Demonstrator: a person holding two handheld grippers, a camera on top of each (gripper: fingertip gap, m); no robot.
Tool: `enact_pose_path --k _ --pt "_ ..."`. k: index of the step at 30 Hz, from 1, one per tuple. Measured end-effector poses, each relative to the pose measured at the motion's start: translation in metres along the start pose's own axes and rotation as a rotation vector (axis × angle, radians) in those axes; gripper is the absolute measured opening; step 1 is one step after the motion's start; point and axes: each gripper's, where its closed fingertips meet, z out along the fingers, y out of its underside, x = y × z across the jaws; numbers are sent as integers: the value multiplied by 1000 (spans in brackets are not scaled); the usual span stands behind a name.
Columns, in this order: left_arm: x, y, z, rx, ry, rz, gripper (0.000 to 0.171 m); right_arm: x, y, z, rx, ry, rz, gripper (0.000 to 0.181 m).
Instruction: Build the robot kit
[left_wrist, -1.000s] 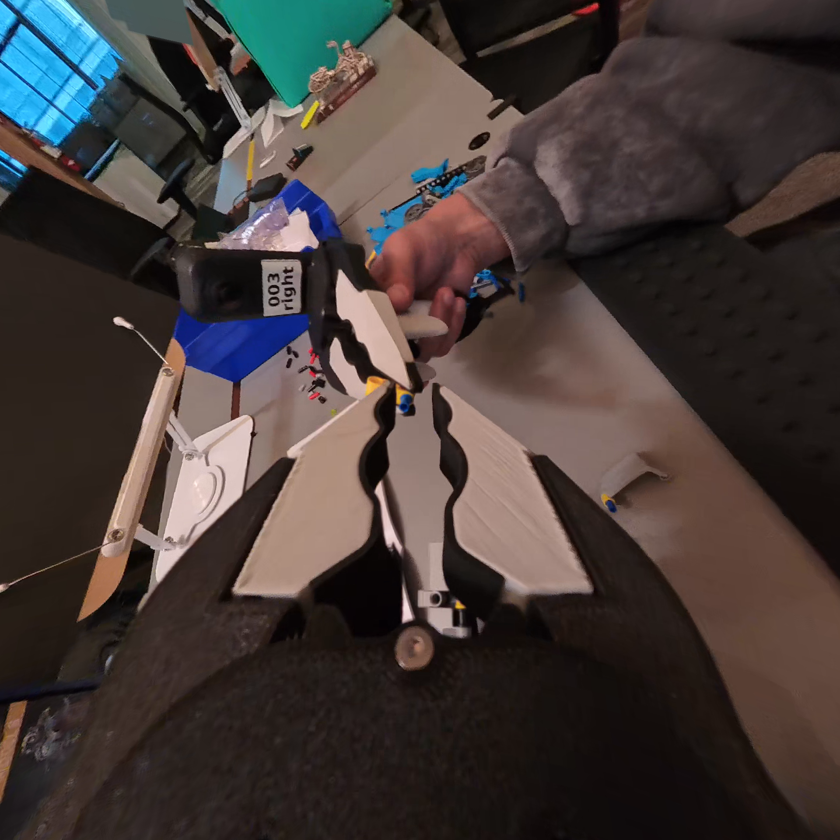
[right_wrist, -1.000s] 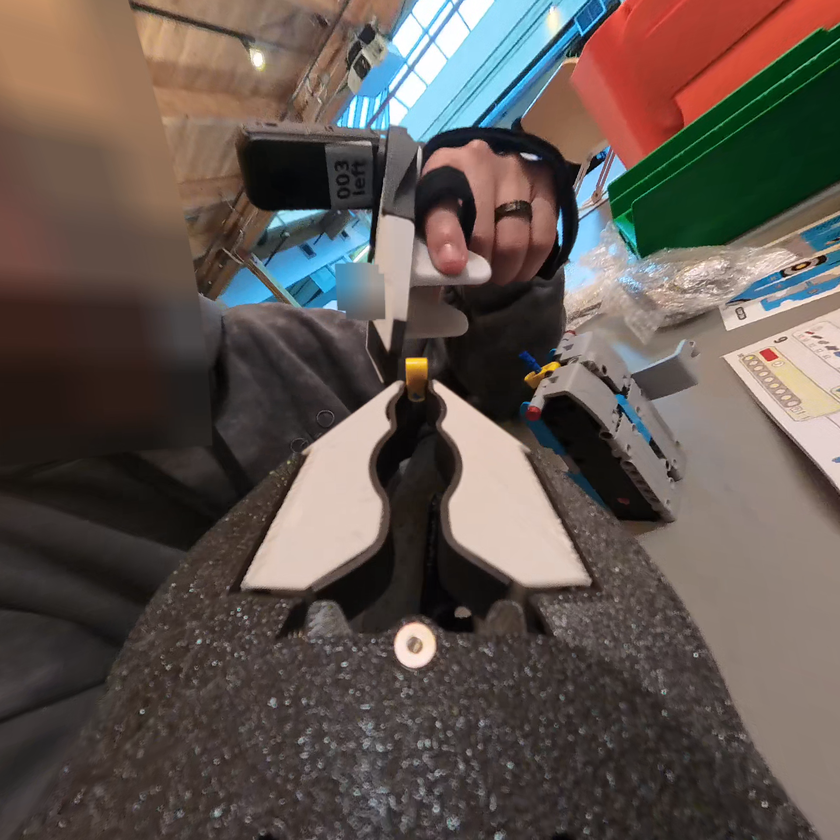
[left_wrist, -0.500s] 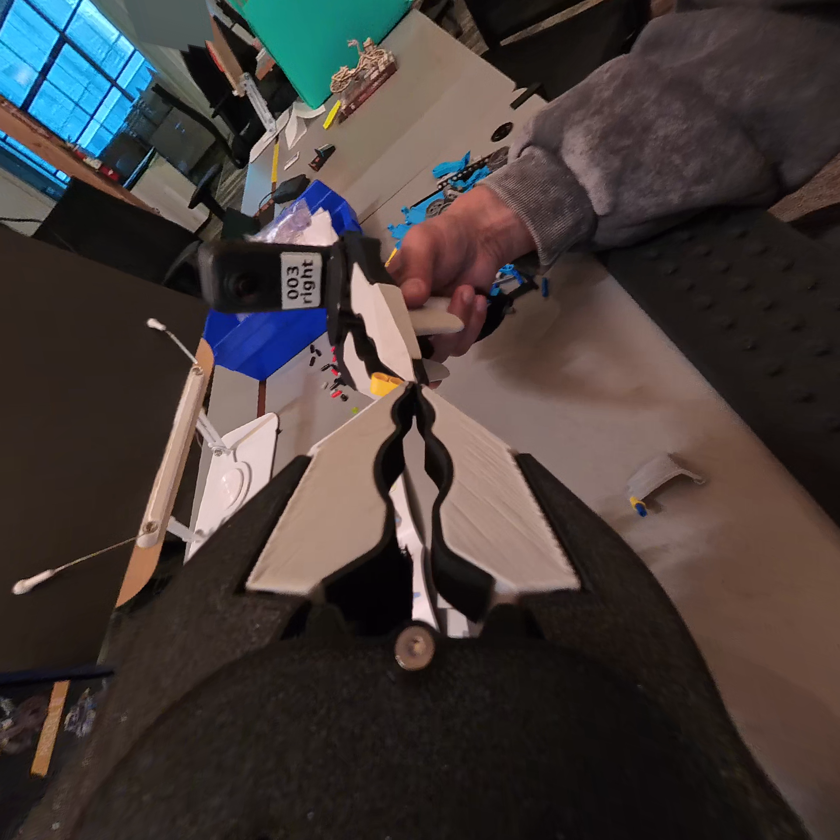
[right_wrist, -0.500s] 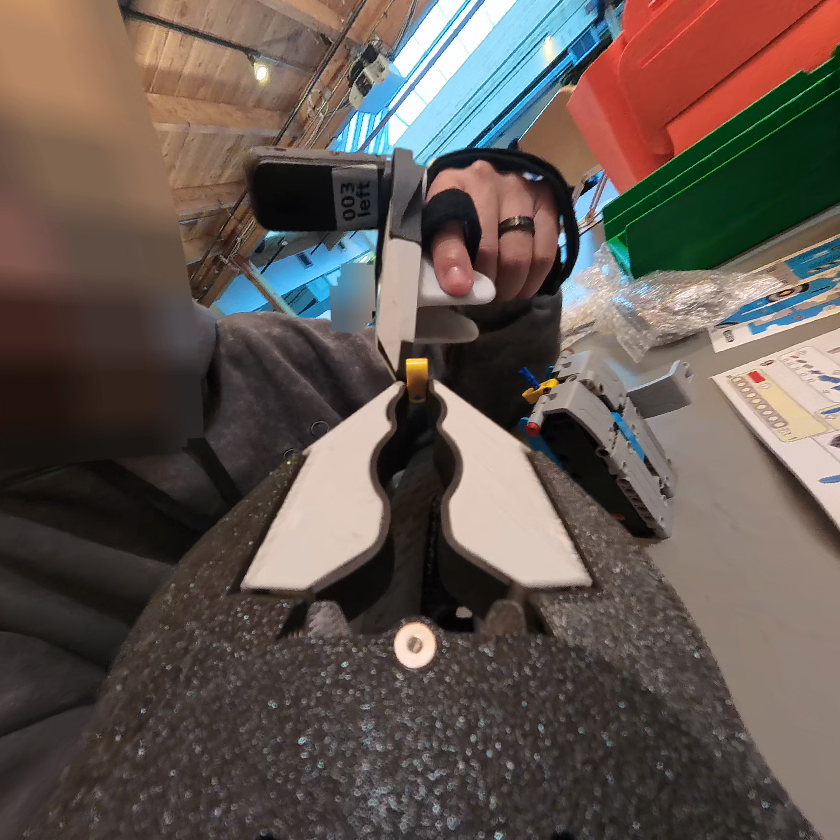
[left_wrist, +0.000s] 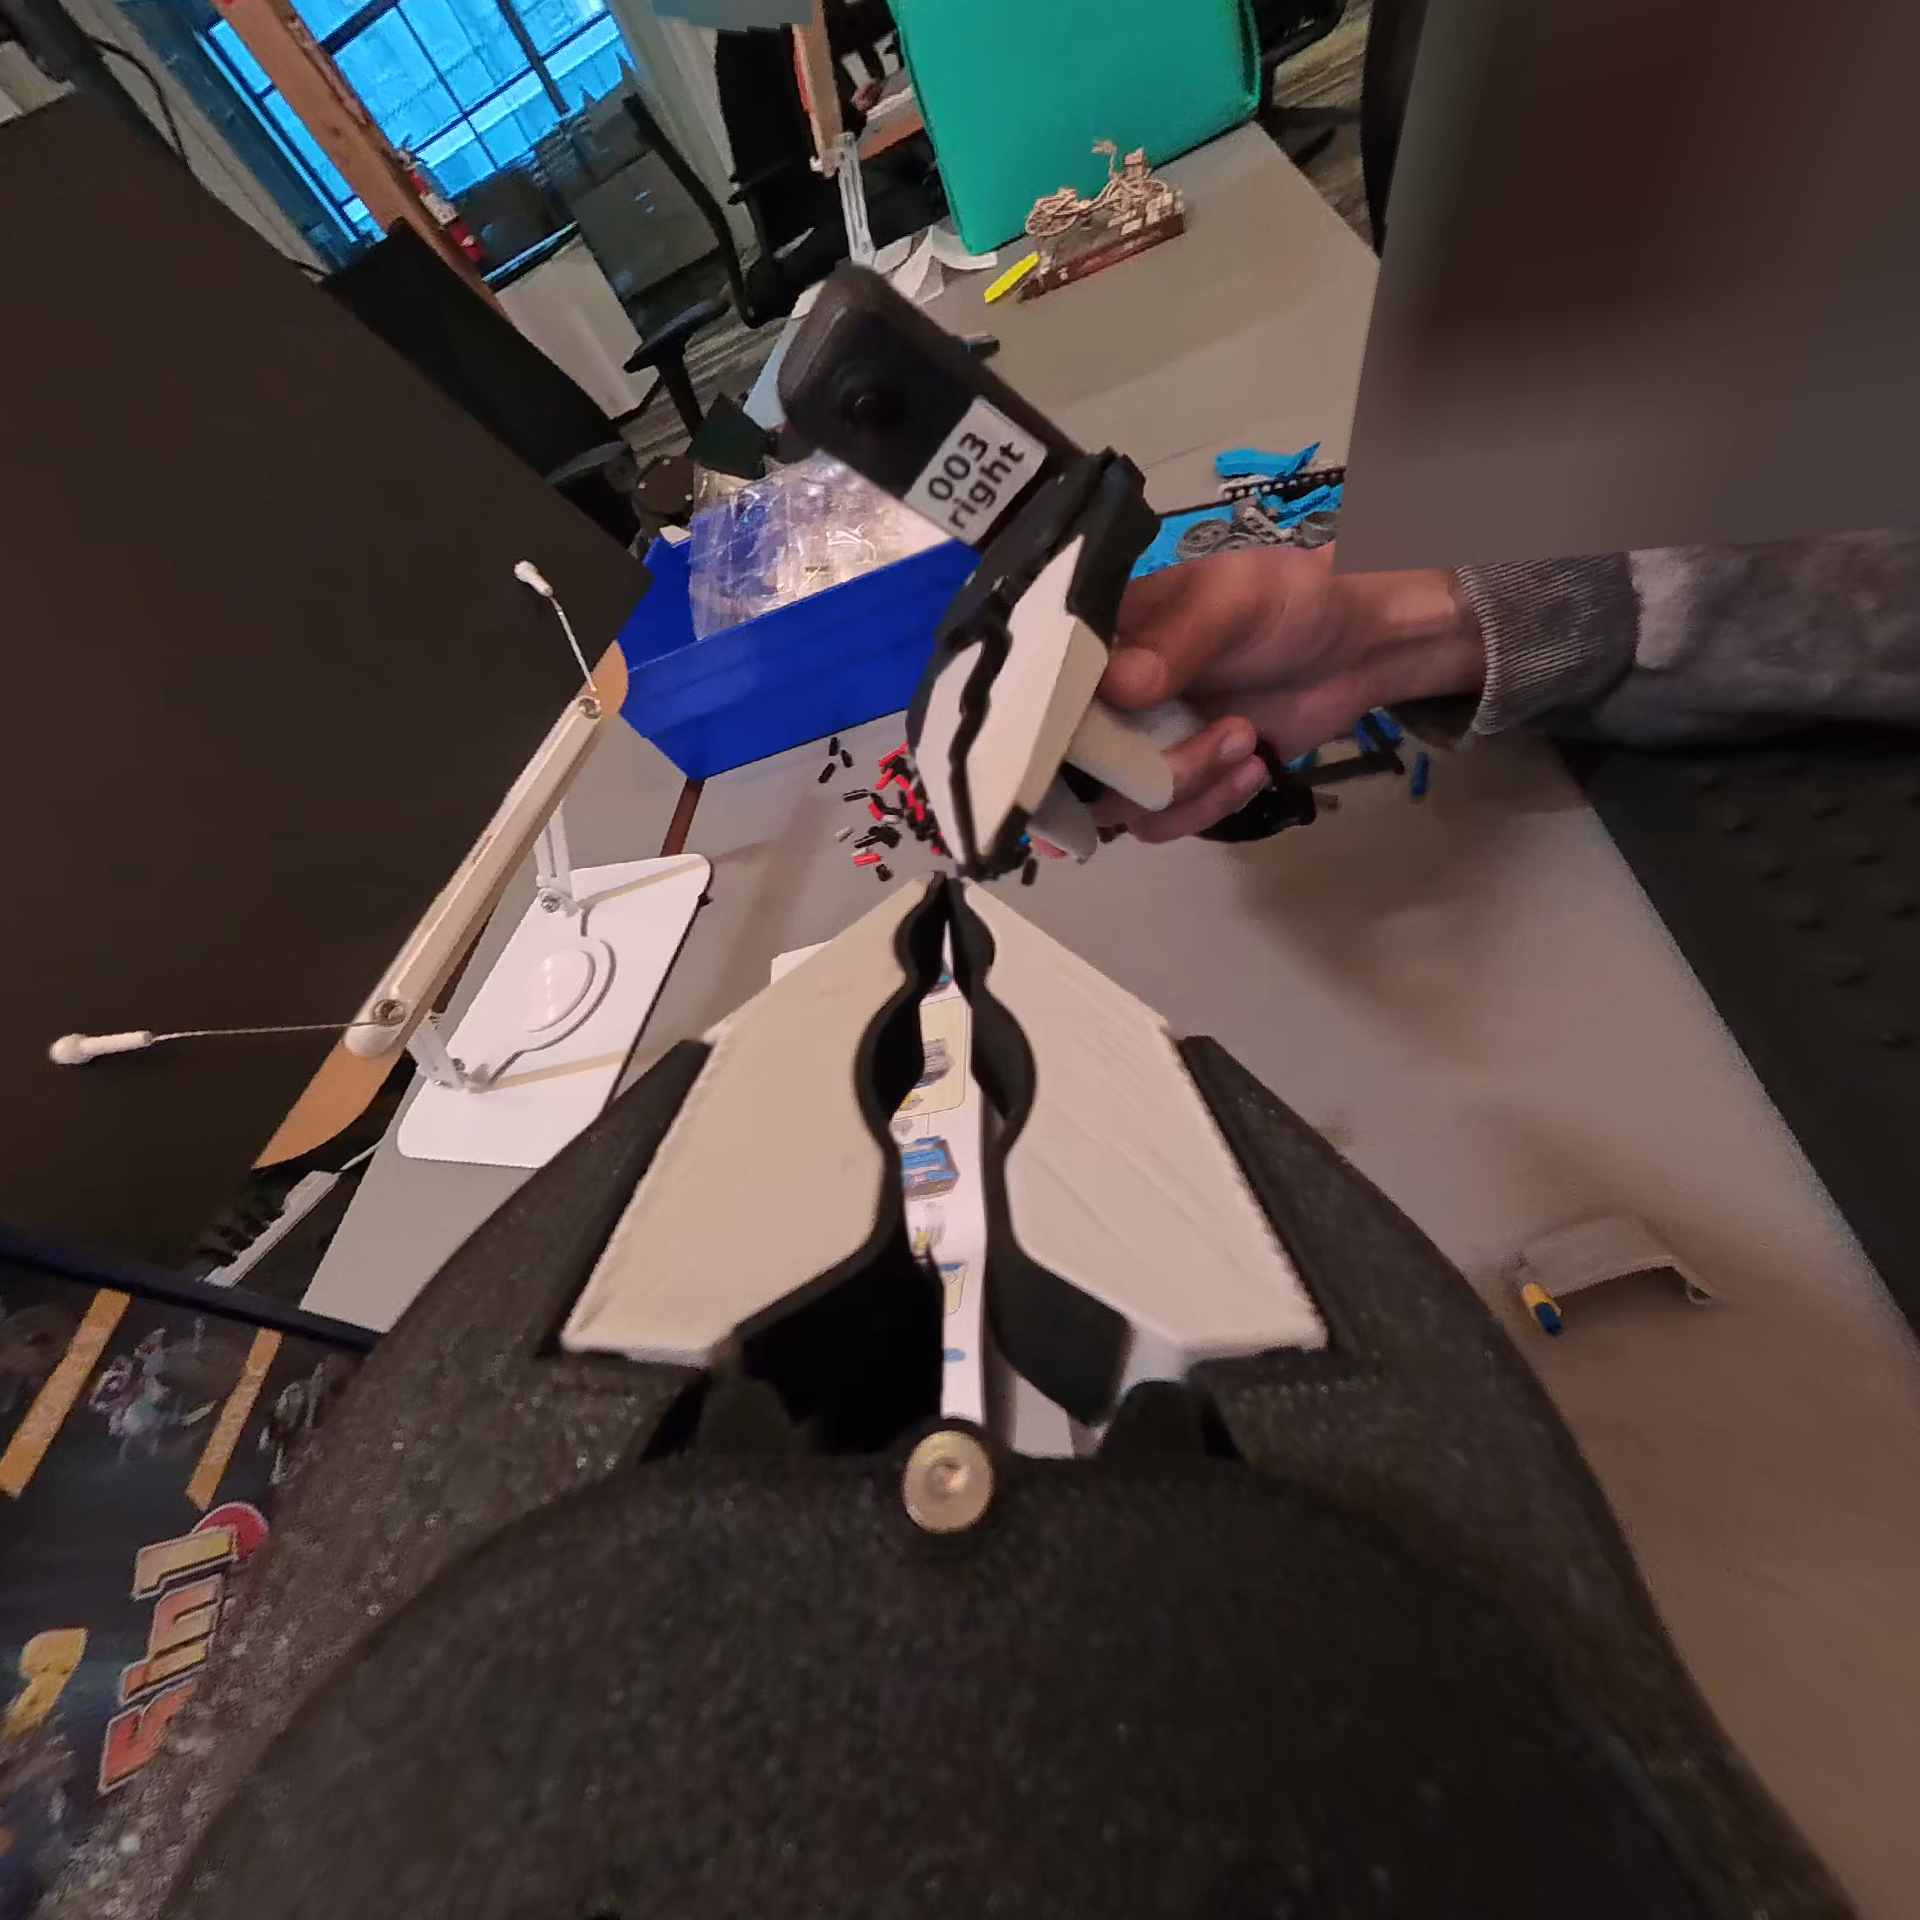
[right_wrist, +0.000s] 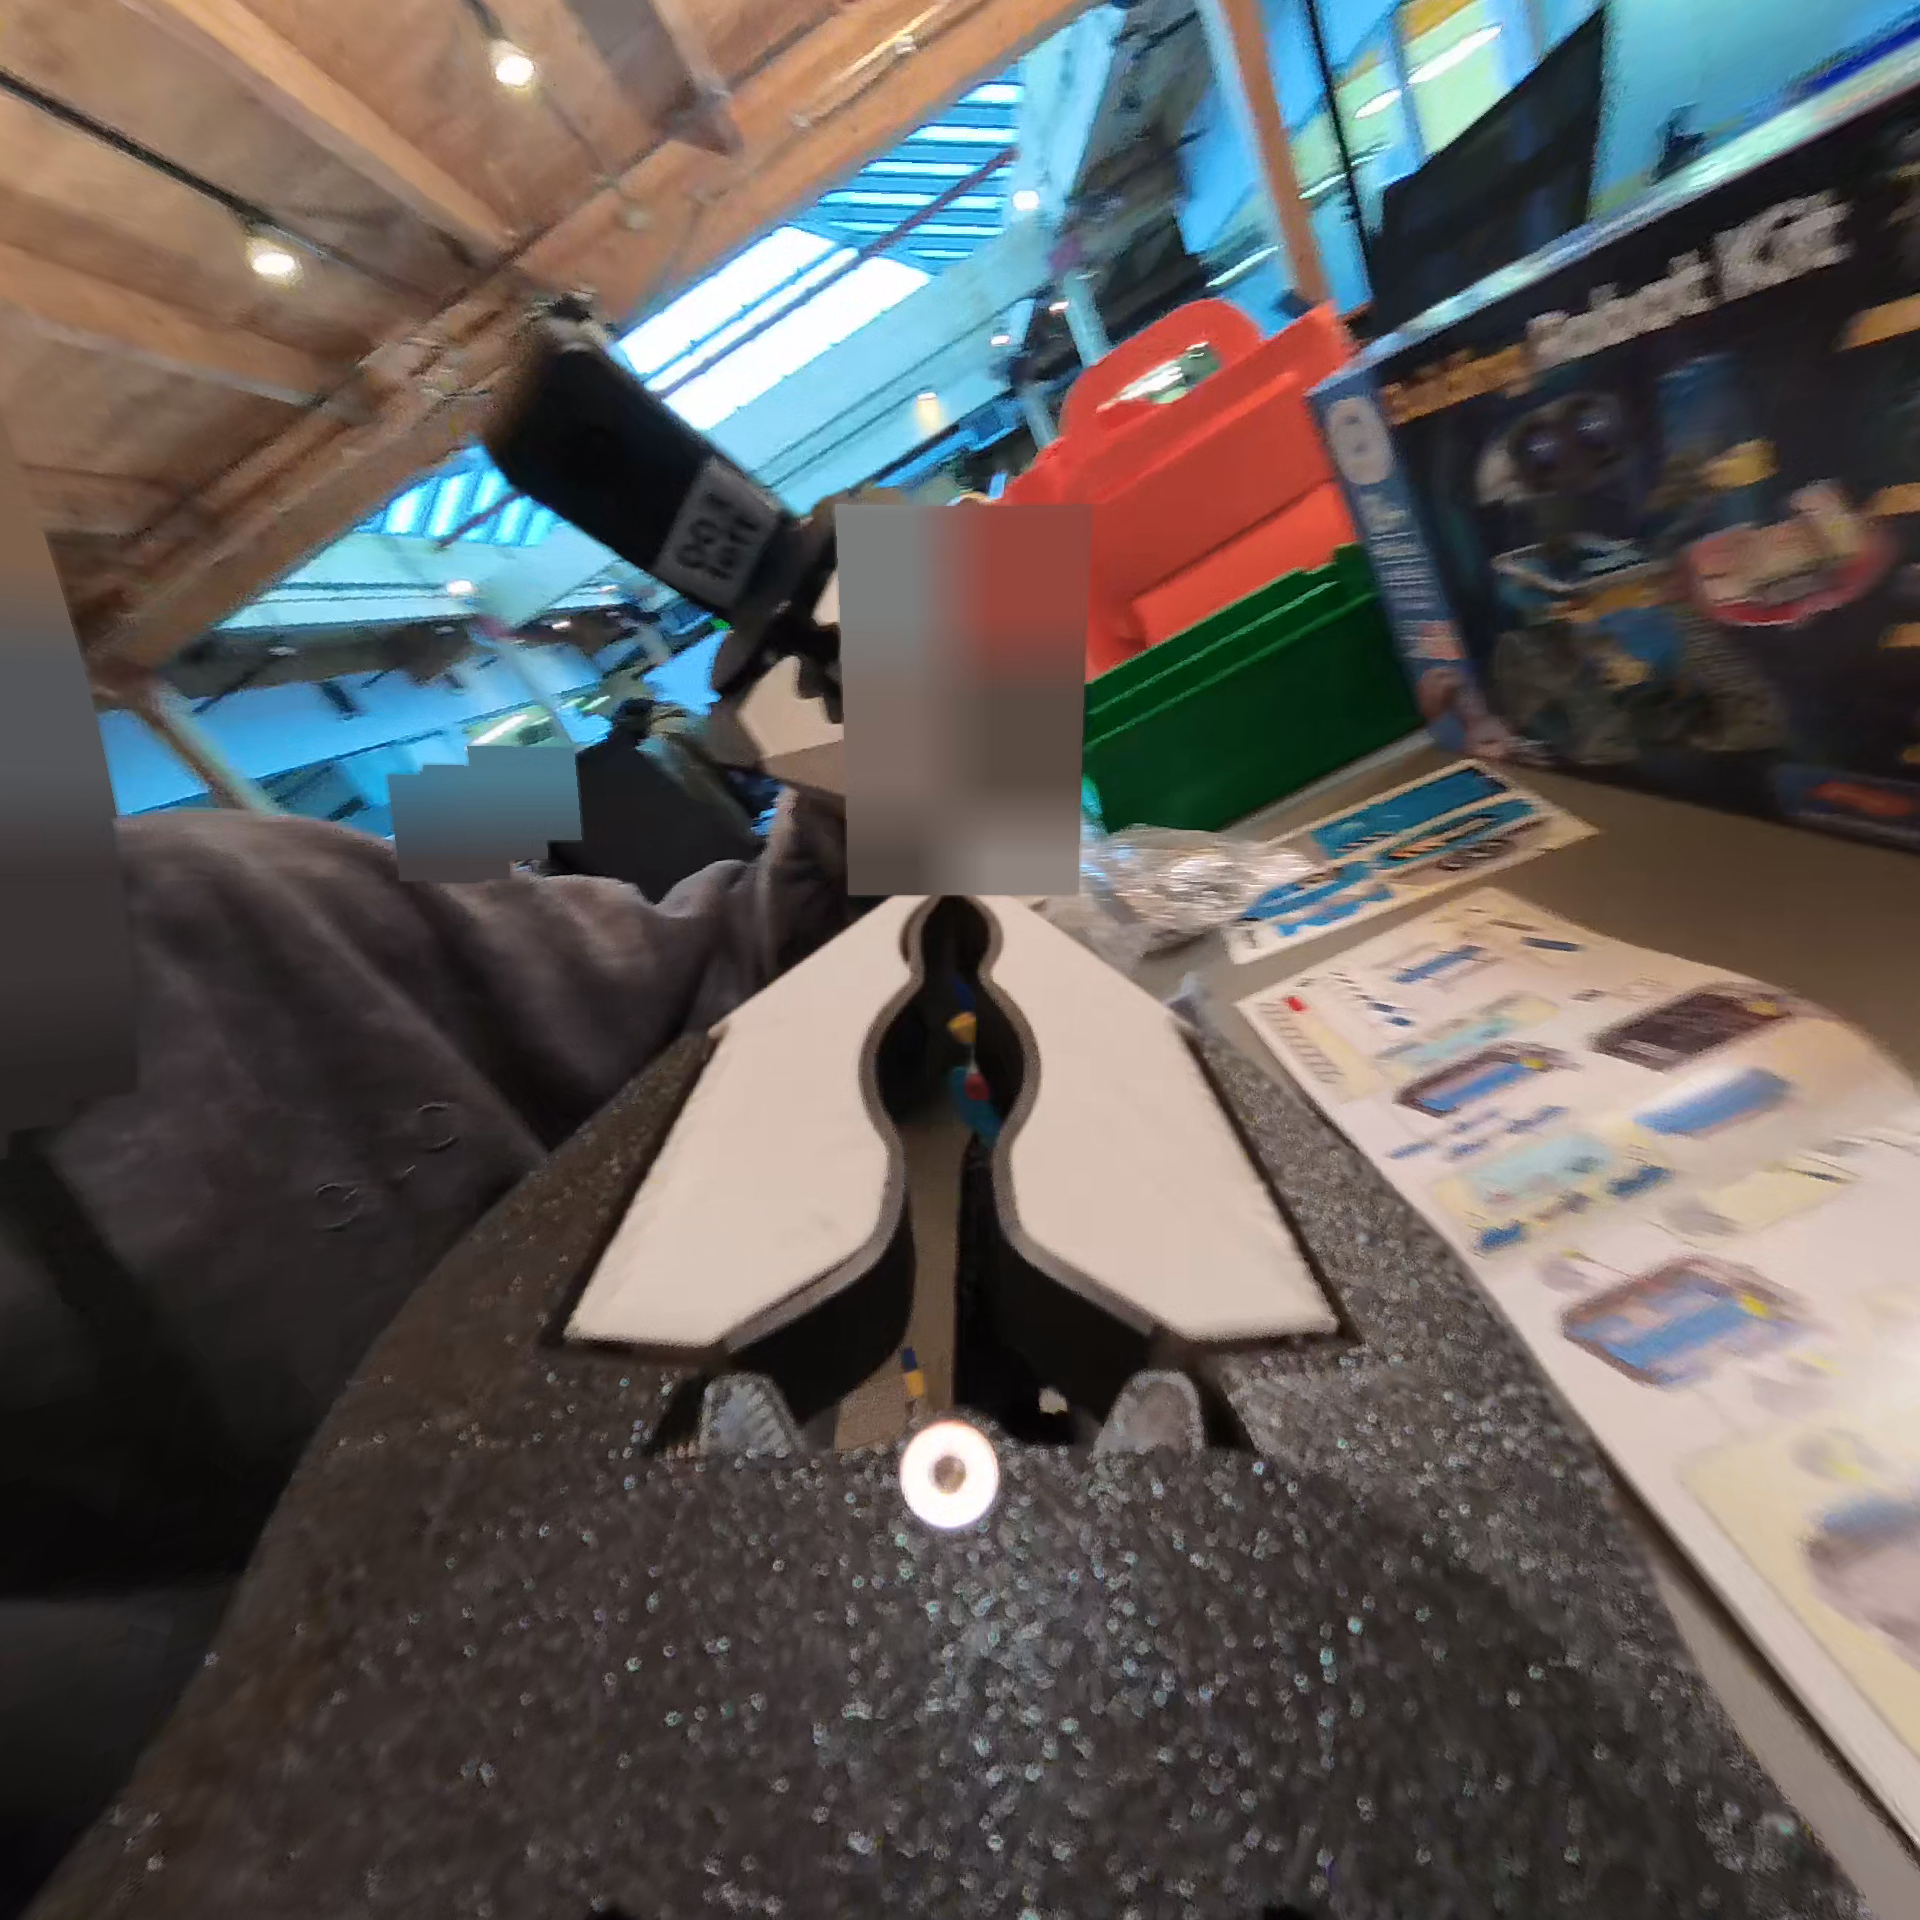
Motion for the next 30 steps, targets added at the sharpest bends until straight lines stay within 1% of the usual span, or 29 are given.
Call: enact_pose_path --k 2,4,6,7,8,9,10,11,13,14,15,17,19,21,22,23,26,29,30 --pt "-3 -1 -1 -13 -21 -8 0 14 -10 -12 37 98 -23 0" --pt "-9 -2 -4 -27 -64 -2 0 22 -24 -26 107 164 -46 0" --pt "-13 -1 -8 -52 -87 -1 0 37 -29 -39 120 254 -39 0" --pt "-17 0 -11 -66 -111 -5 0 50 -26 -45 97 333 -38 1" --pt "-23 2 -14 -85 -142 -22 0 64 -20 -51 57 426 -49 7" --pt "-30 6 -19 -107 -187 -52 1 79 -12 -57 0 518 -74 13" --pt "-40 13 -24 -130 -252 -95 5 91 -2 -61 -66 598 -106 14" --pt "-52 23 -32 -149 -321 -145 9 102 9 -63 -137 663 -132 16" --pt "-70 48 -48 -161 -423 -271 12 115 34 -59 -286 725 -170 22" --pt "-77 64 -55 -158 -456 -340 14 117 47 -54 -361 728 -186 23" --pt "-82 82 -62 -157 -488 -406 17 115 61 -46 -429 697 -189 23" --pt "-82 115 -73 -129 -535 -514 18 105 87 -28 -539 596 -174 26" --pt "-75 141 -81 -94 -581 -559 18 93 109 -19 -645 505 -178 29" --pt "-71 158 -89 -65 -653 -530 18 83 124 -15 -719 434 -210 30" --pt "-69 163 -91 -64 -685 -506 17 77 129 -12 -744 401 -224 31" --pt "-66 165 -91 -64 -688 -485 16 71 133 -10 -767 372 -239 31" --pt "-54 160 -79 -55 -629 -458 15 62 146 -5 -818 317 -278 29" --pt "-48 156 -73 -84 -618 -402 15 56 161 1 -860 263 -278 29" --pt "-46 155 -71 -86 -604 -400 15 58 165 2 -877 269 -289 29"
